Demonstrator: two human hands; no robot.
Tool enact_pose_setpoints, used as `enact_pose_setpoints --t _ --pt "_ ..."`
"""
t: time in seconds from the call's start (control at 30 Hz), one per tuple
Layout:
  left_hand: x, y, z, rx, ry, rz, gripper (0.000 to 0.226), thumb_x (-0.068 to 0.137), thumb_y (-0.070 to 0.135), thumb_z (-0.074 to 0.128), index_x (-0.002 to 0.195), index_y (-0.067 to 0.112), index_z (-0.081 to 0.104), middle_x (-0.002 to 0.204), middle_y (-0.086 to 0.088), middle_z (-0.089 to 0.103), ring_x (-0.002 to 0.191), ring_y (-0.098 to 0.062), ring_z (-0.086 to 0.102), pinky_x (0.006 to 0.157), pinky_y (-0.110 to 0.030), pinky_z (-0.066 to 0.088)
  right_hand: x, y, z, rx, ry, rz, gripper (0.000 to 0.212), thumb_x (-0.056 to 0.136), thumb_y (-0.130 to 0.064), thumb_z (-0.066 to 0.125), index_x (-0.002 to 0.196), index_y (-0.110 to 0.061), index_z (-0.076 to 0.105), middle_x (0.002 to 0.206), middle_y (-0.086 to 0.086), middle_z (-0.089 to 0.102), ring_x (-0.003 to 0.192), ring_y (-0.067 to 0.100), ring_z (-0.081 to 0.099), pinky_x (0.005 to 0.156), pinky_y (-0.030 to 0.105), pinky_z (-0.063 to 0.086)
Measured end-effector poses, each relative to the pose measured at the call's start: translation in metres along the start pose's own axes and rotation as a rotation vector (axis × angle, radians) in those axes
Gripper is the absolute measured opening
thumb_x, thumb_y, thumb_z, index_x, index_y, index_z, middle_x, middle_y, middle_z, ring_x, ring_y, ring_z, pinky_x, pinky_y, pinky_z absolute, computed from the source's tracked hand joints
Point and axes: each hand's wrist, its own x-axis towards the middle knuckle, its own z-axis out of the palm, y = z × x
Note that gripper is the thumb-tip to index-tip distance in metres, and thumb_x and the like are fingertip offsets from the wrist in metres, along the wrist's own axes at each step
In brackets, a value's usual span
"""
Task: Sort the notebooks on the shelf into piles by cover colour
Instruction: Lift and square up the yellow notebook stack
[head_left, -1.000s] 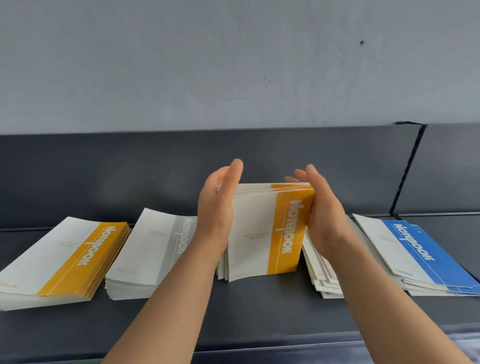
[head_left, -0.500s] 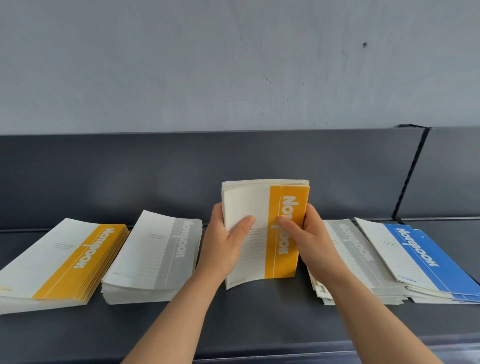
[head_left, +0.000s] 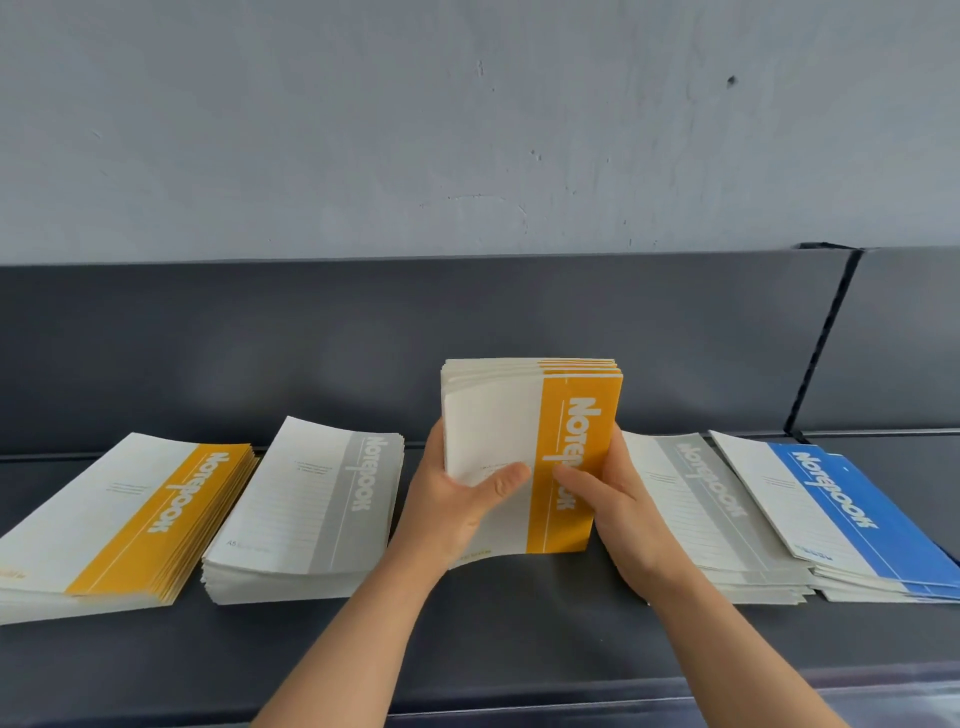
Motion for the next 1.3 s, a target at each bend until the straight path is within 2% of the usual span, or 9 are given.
enact_pose_setpoints --t 0.13,0.3,0.4,0.53,0.7,0.97,1.1,1.2,1.3 --pt "-0.001 -0.004 0.000 0.052 0.000 -0.053 0.072 0.061 0.069 0.069 0.123 0.042 0.045 0.115 0.016 0.060 0.109 -0.009 0.057 0.089 -0.035 0.051 0.000 0.007 -0.002 -0.059 0.043 0.054 0.039 0.096 -0.015 0.049 0.124 -0.041 0.045 0.115 -0.021 0.062 0.107 0.003 0.060 0.094 0.033 0.048" --pt "-0.003 -0.009 -0.001 0.108 0.053 -0.077 0.046 0.081 0.048 0.066 0.120 0.037 0.046 0.111 0.018 0.059 0.103 -0.007 0.056 0.081 -0.026 0.049 -0.005 0.012 -0.006 -0.189 0.092 0.068 0.027 0.093 -0.026 0.054 0.110 -0.046 0.048 0.112 -0.023 0.062 0.106 0.004 0.060 0.096 0.038 0.050" --pt "0.002 -0.007 0.000 0.000 0.095 -0.103 0.039 0.083 0.042 0.067 0.118 0.034 0.052 0.108 0.012 0.065 0.102 -0.010 0.061 0.084 -0.033 0.054 -0.007 0.005 -0.004 -0.211 0.101 0.015 0.030 0.091 -0.023 0.058 0.111 -0.046 0.052 0.110 -0.020 0.065 0.103 0.004 0.063 0.091 0.036 0.054" --pt "0.010 -0.001 -0.001 -0.181 0.111 -0.212 0.026 0.085 0.034 0.068 0.110 0.027 0.060 0.101 0.003 0.072 0.095 -0.020 0.068 0.086 -0.048 0.055 -0.007 -0.013 -0.004 -0.081 0.034 -0.070 0.042 0.088 -0.007 0.062 0.116 -0.038 0.060 0.107 -0.008 0.071 0.099 0.013 0.067 0.084 0.036 0.057" --pt "0.014 0.003 0.000 -0.240 0.127 -0.260 0.024 0.085 0.029 0.069 0.108 0.022 0.063 0.099 -0.002 0.073 0.094 -0.026 0.069 0.085 -0.051 0.055 -0.007 -0.021 -0.005 -0.032 -0.095 -0.035 0.045 0.085 -0.015 0.066 0.127 -0.029 0.058 0.113 0.000 0.069 0.105 0.020 0.065 0.089 0.045 0.053" --pt "0.015 0.007 0.001 -0.219 0.123 -0.306 0.024 0.087 0.029 0.066 0.110 0.024 0.061 0.100 -0.003 0.071 0.092 -0.027 0.068 0.082 -0.050 0.056 -0.008 -0.021 -0.009 0.000 -0.173 -0.007 0.045 0.088 -0.008 0.061 0.126 -0.031 0.058 0.112 0.000 0.068 0.104 0.018 0.064 0.086 0.035 0.055" --pt "0.012 0.009 -0.001 -0.228 0.114 -0.305 0.025 0.087 0.029 0.066 0.111 0.023 0.061 0.101 -0.003 0.071 0.093 -0.027 0.068 0.083 -0.052 0.055 -0.008 -0.021 -0.007 -0.014 -0.178 -0.007 0.046 0.087 -0.011 0.062 0.126 -0.035 0.058 0.113 -0.001 0.067 0.105 0.017 0.063 0.089 0.038 0.054" --pt "0.009 0.010 -0.001 -0.246 0.104 -0.307 0.024 0.088 0.027 0.065 0.111 0.023 0.061 0.100 -0.003 0.071 0.092 -0.026 0.069 0.080 -0.049 0.056 -0.009 -0.022 -0.005 -0.037 -0.185 -0.006 0.046 0.085 -0.016 0.065 0.124 -0.040 0.058 0.116 0.001 0.064 0.105 0.018 0.063 0.091 0.041 0.054" --pt "0.008 0.012 -0.002 -0.251 0.134 -0.315 0.022 0.089 0.026 0.065 0.110 0.020 0.061 0.101 -0.004 0.071 0.091 -0.024 0.068 0.073 -0.041 0.056 -0.010 -0.024 -0.004 -0.058 -0.147 -0.008 0.046 0.088 -0.005 0.062 0.123 -0.036 0.059 0.112 -0.002 0.068 0.104 0.016 0.065 0.090 0.040 0.053"
